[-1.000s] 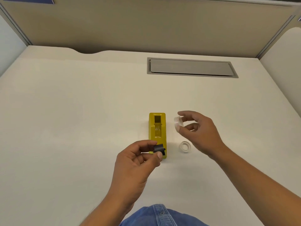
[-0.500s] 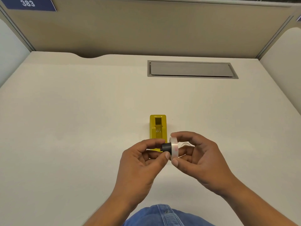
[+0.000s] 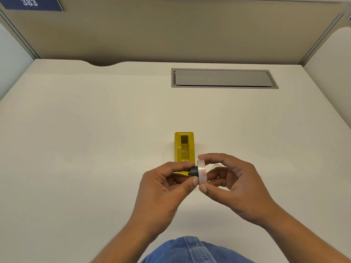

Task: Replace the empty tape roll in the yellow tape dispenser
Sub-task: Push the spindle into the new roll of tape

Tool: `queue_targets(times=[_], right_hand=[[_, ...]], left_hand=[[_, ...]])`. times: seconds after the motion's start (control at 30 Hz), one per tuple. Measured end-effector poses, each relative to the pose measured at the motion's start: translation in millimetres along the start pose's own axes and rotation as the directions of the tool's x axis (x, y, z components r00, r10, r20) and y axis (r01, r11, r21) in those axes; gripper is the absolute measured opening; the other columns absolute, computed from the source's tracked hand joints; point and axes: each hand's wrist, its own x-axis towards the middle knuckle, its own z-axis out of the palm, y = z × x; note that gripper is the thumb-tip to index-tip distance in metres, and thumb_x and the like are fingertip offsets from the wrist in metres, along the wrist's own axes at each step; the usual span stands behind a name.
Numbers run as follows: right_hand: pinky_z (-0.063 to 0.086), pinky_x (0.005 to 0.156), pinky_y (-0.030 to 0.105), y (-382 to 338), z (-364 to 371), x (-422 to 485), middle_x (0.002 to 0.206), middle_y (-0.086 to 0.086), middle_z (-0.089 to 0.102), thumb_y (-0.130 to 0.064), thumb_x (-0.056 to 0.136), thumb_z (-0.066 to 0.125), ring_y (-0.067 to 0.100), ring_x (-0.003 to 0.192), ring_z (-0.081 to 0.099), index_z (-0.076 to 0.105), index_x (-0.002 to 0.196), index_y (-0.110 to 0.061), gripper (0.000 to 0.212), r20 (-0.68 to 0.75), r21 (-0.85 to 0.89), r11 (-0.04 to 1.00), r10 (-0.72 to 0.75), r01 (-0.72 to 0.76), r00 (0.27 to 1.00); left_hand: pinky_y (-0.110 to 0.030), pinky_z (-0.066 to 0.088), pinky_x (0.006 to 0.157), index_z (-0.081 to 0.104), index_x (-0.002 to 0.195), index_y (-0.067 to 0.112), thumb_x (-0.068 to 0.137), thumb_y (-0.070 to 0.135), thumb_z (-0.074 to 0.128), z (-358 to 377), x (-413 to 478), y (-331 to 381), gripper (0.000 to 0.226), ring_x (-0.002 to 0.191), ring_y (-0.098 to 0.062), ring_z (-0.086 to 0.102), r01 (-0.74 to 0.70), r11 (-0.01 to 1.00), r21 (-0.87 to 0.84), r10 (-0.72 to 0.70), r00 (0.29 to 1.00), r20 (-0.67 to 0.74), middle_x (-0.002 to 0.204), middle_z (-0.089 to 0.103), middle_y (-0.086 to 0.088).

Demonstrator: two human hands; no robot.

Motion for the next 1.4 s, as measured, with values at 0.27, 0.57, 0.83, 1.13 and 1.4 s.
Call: queue_targets(times=[0.27,0.57,0.83,1.13,1.4], right_hand=[[0.059,0.068,0.028,0,-1,1,0.106,-0.005,0.073,-0.025,0.065,0.089,0.023,0.077,0.073,0.071,0.109,-0.035,0.048,0.024,0.023,1.0,0.021,-0.022,0.999],[0.059,0.065,0.027,3,3,-1,0.106,-0.006,0.073,-0.036,0.064,0.088,0.025,0.076,0.074,0.07,0.11,-0.036,0.049,-0.037,0.038,0.999,0.016,-0.014,0.999],[0.058,0.064,0.024,4,5,-1,0.105,-0.007,0.073,-0.034,0.063,0.086,0.023,0.075,0.074,0.07,0.11,-0.034,0.05,-0.039,0.047,0.999,0.023,-0.021,0.999],[0.06,0.066,0.027,7,5,2,0.106,-0.009,0.073,-0.036,0.065,0.086,0.022,0.083,0.072,0.07,0.111,-0.036,0.049,-0.022,0.01,1.0,0.006,-0.005,1.0],[0.059,0.066,0.027,10,2,8,0.106,-0.009,0.072,-0.036,0.066,0.085,0.021,0.083,0.071,0.069,0.111,-0.036,0.049,-0.023,-0.001,1.0,0.01,-0.01,1.0]], left_hand=[[-0.021,0.058,0.075,0.077,0.103,0.028,0.073,0.026,0.075,-8,6,1,0.031,0.084,-0.015,0.073,-0.016,0.998,0.053,0.01,0.994,0.108,0.092,0.078,0.008],[-0.017,0.057,0.072,0.073,0.107,0.027,0.073,0.026,0.075,-4,2,-2,0.035,0.09,-0.012,0.075,0.021,0.998,-0.064,-0.018,0.998,0.053,0.097,0.079,0.01],[-0.026,0.06,0.079,0.074,0.1,0.026,0.078,0.018,0.076,-5,2,-5,0.023,0.088,-0.018,0.075,0.042,0.996,-0.079,-0.04,0.999,0.023,0.094,0.08,0.005],[-0.018,0.058,0.07,0.075,0.096,0.028,0.079,0.013,0.078,-4,5,-6,0.023,0.083,-0.014,0.075,0.028,0.999,-0.031,-0.028,0.999,0.015,0.089,0.079,0.009],[-0.03,0.061,0.078,0.074,0.097,0.027,0.079,0.01,0.078,-4,13,-6,0.025,0.086,-0.016,0.074,0.042,0.999,0.012,-0.042,0.999,-0.001,0.092,0.079,0.006]])
